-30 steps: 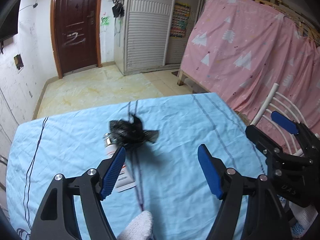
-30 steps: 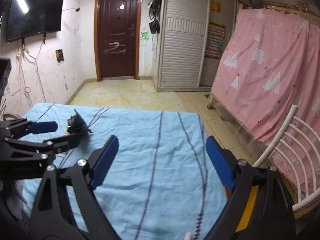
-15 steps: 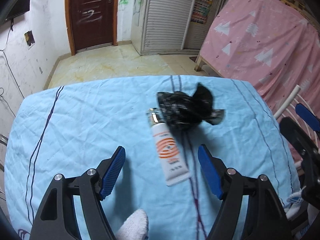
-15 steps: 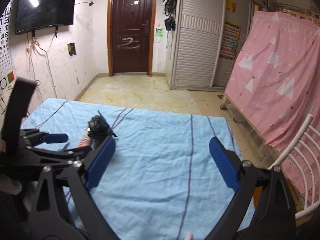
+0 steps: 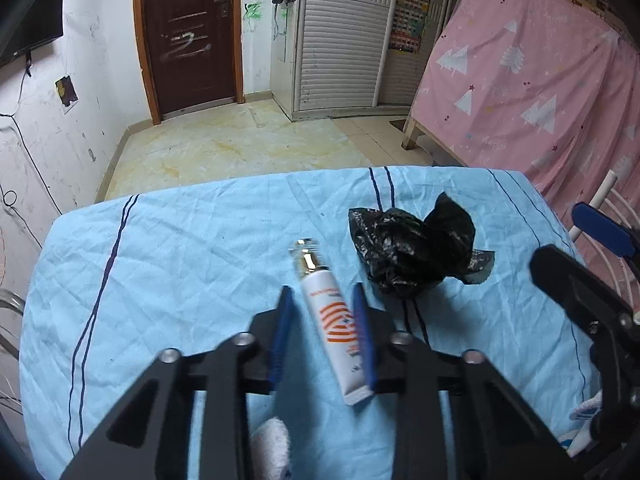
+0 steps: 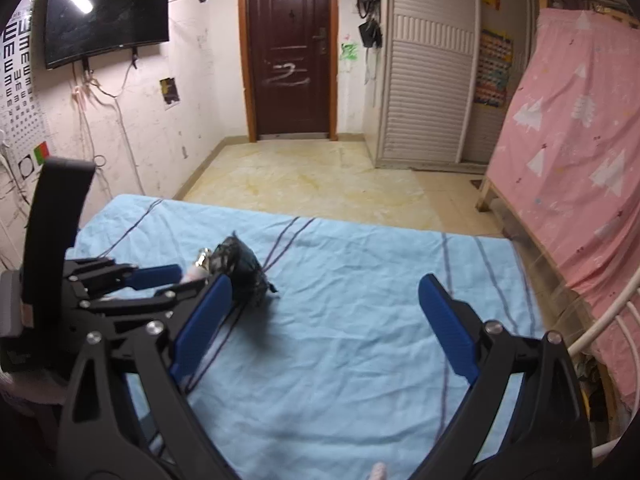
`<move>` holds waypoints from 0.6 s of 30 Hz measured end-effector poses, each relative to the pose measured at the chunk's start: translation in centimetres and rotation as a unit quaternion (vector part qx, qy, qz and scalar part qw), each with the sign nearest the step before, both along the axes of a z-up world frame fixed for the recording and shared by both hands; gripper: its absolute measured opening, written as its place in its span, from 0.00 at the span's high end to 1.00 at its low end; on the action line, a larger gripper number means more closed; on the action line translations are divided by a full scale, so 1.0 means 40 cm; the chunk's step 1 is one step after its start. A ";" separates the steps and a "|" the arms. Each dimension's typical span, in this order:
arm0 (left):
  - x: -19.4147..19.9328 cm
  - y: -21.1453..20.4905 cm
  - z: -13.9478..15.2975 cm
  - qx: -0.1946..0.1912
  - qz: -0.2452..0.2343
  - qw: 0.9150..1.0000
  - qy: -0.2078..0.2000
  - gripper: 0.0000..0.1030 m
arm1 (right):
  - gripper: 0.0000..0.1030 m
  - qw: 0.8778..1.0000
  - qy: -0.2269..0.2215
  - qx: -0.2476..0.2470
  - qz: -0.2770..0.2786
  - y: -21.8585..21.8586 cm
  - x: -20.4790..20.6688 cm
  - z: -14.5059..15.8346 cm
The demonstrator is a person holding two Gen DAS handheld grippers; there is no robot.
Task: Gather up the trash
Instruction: 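Grasp the white-orange tube with left tool while right tool grasps black bag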
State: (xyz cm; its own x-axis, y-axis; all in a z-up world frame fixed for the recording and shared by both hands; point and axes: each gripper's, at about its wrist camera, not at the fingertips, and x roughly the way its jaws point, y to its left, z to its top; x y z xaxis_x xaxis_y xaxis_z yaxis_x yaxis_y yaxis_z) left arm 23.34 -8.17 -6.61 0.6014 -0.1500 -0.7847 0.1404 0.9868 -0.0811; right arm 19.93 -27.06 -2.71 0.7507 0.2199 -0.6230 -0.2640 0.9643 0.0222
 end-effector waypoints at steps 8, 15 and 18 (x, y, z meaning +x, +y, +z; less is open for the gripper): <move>0.000 0.050 0.005 -0.027 0.021 0.999 0.012 0.91 | 0.12 0.998 0.042 0.019 0.047 0.060 0.051 -0.039; -0.013 0.102 0.019 -0.049 0.035 0.998 0.010 0.93 | 0.12 0.994 0.082 0.025 0.069 0.107 0.102 -0.072; -0.019 0.114 0.019 -0.049 0.036 0.998 0.008 0.94 | 0.12 0.992 0.101 0.017 0.070 0.122 0.121 -0.088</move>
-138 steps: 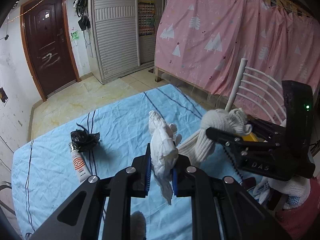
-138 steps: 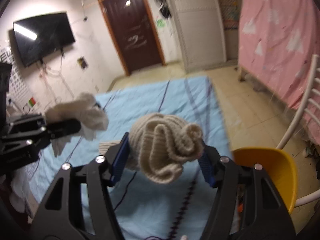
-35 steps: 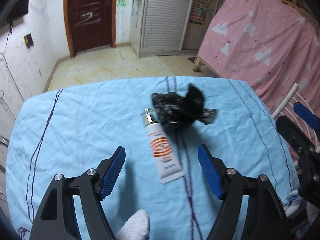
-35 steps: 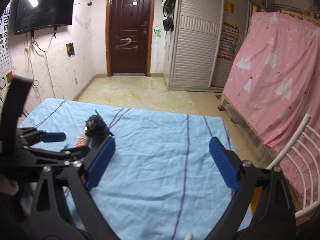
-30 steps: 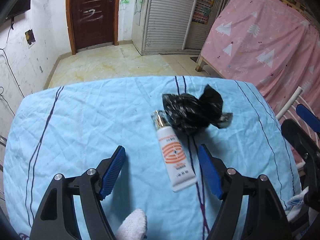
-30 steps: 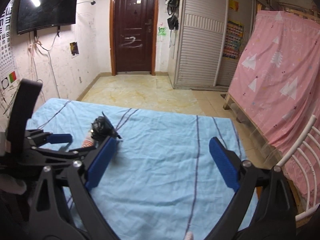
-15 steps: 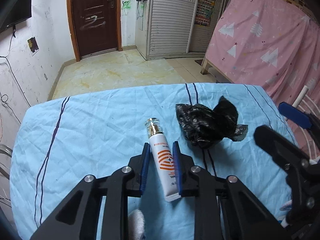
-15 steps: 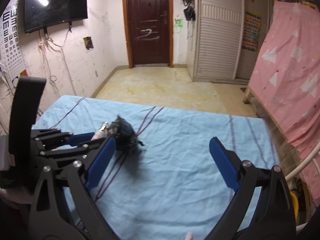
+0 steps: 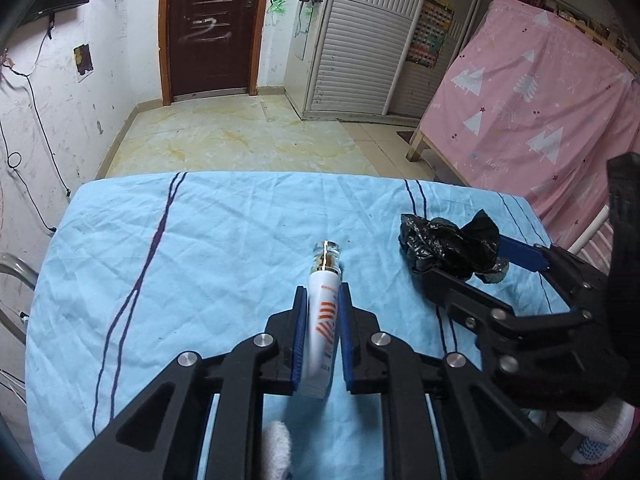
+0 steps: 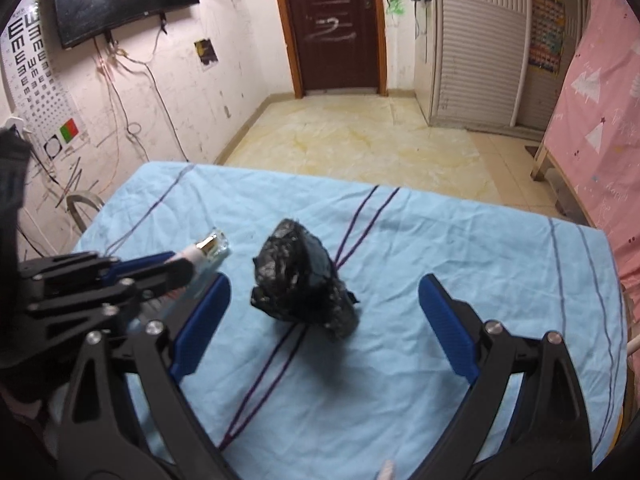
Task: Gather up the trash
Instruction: 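Grasp the white-orange tube with left tool while right tool grasps black bag, then lift tube and black bag and carry both over the yellow bin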
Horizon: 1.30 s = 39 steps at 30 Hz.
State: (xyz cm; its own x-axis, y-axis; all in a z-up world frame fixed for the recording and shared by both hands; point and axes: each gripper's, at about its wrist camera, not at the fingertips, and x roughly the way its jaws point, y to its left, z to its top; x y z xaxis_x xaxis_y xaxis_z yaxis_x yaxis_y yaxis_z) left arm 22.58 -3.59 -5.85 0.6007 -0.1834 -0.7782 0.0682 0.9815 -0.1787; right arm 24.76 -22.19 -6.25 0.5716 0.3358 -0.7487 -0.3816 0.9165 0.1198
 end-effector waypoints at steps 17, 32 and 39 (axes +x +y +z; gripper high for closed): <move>0.026 -0.081 -0.020 0.033 -0.047 0.998 0.008 0.94 | 0.69 1.000 0.012 0.014 -0.006 -0.034 0.015 -0.003; 0.009 -0.142 -0.003 0.045 -0.080 0.996 -0.023 0.94 | 0.69 0.998 -0.015 0.050 -0.019 -0.097 -0.033 0.038; -0.018 -0.167 0.038 0.049 -0.078 0.995 -0.040 0.94 | 0.69 0.997 -0.027 0.059 -0.032 -0.136 -0.055 0.062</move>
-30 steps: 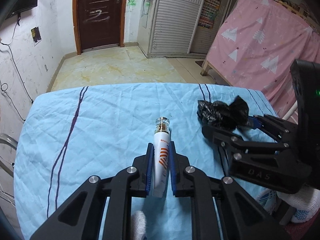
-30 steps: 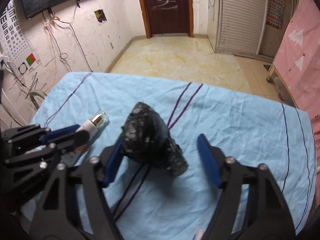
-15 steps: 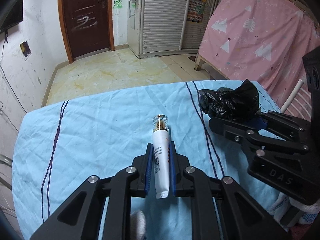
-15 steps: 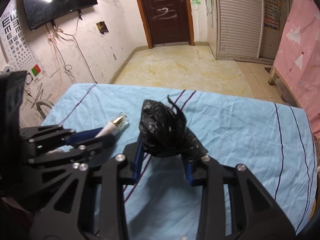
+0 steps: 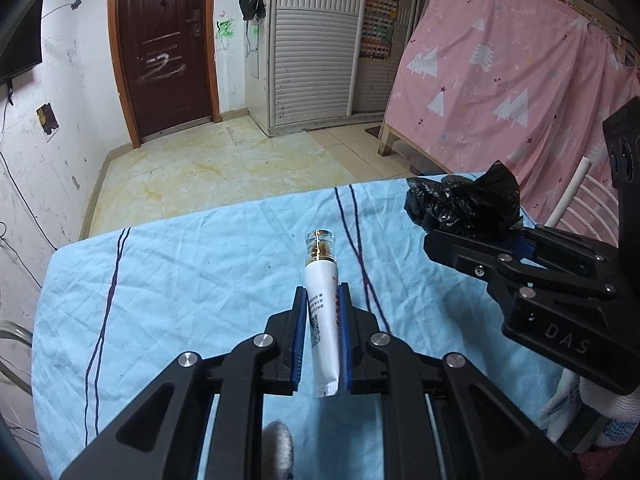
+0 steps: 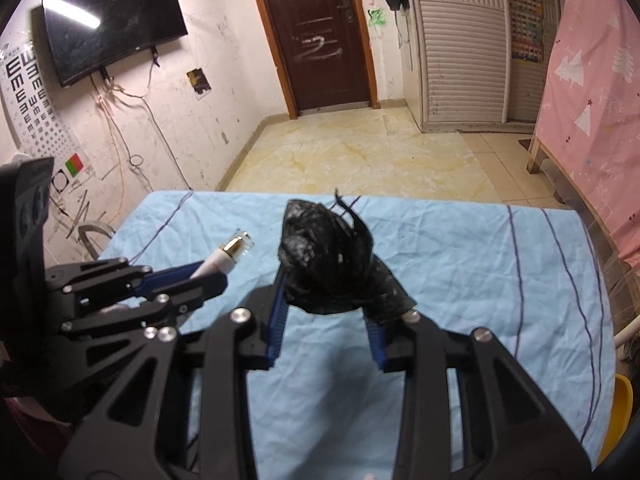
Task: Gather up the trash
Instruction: 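Lift tube and black bag and carry both over the yellow bin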
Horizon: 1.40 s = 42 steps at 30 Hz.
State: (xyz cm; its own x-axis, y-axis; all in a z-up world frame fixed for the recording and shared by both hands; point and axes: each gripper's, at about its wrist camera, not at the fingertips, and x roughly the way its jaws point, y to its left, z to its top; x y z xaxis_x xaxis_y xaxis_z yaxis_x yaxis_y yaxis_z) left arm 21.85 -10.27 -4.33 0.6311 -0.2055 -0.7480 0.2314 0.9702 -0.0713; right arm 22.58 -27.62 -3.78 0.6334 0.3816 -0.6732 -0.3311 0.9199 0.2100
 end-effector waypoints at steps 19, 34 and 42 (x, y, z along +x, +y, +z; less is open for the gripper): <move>-0.097 -0.170 0.091 0.022 -0.050 0.998 -0.036 0.94 | 0.68 0.997 -0.035 0.033 -0.060 -0.198 -0.118 0.052; -0.176 -0.404 0.128 0.050 -0.118 0.990 -0.056 0.94 | 0.68 0.987 -0.055 0.065 -0.132 -0.438 -0.241 0.056; -0.213 -0.560 0.125 0.035 -0.167 0.984 -0.045 0.94 | 0.68 0.978 -0.054 0.072 -0.188 -0.595 -0.310 0.025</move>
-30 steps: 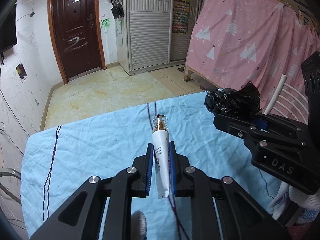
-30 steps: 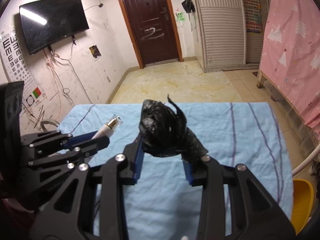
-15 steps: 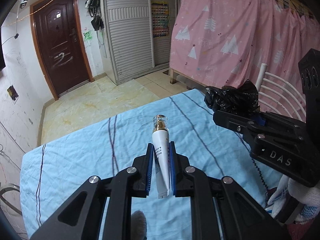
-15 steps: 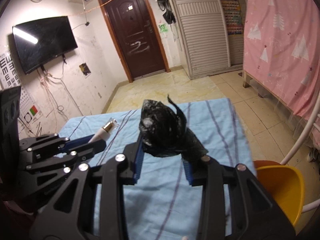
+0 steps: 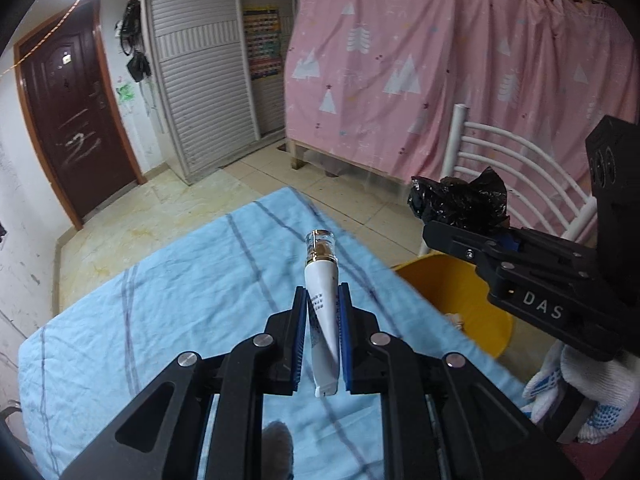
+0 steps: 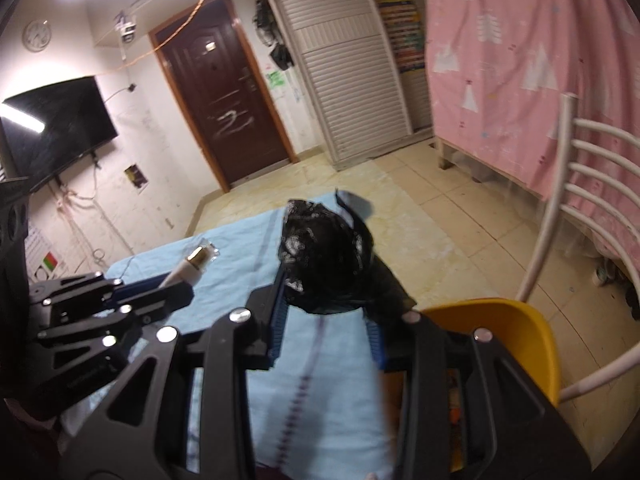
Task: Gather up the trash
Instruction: 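Lift tube and black bag and carry both over the yellow bin, then open both tools to drop tube and black bag into the bin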
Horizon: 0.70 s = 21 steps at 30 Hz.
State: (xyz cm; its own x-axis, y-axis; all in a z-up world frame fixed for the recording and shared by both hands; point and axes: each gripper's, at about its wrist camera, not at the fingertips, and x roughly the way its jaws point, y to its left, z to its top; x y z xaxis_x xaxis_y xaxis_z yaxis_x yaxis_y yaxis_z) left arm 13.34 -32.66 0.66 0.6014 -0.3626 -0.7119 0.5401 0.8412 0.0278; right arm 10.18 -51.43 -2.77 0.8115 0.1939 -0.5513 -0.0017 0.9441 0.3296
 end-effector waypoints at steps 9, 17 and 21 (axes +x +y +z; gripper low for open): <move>-0.018 -0.145 -0.019 0.003 -0.041 0.999 0.012 0.94 | 0.68 0.999 0.015 0.011 -0.047 -0.145 -0.041 -0.050; -0.015 -0.247 -0.043 0.014 -0.066 0.998 0.021 0.94 | 0.66 0.996 0.046 0.008 -0.073 -0.218 -0.036 -0.120; -0.015 -0.287 -0.060 0.019 -0.074 0.997 0.026 0.94 | 0.42 0.995 0.058 0.016 -0.077 -0.236 -0.034 -0.153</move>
State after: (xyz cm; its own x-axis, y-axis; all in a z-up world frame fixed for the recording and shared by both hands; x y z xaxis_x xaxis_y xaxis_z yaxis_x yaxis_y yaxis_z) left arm 12.73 -44.15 -1.72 0.5053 -0.4168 -0.7556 0.6598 0.7509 0.0270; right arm 8.80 -60.86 -8.89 0.7639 0.0902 -0.6390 0.1829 0.9193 0.3484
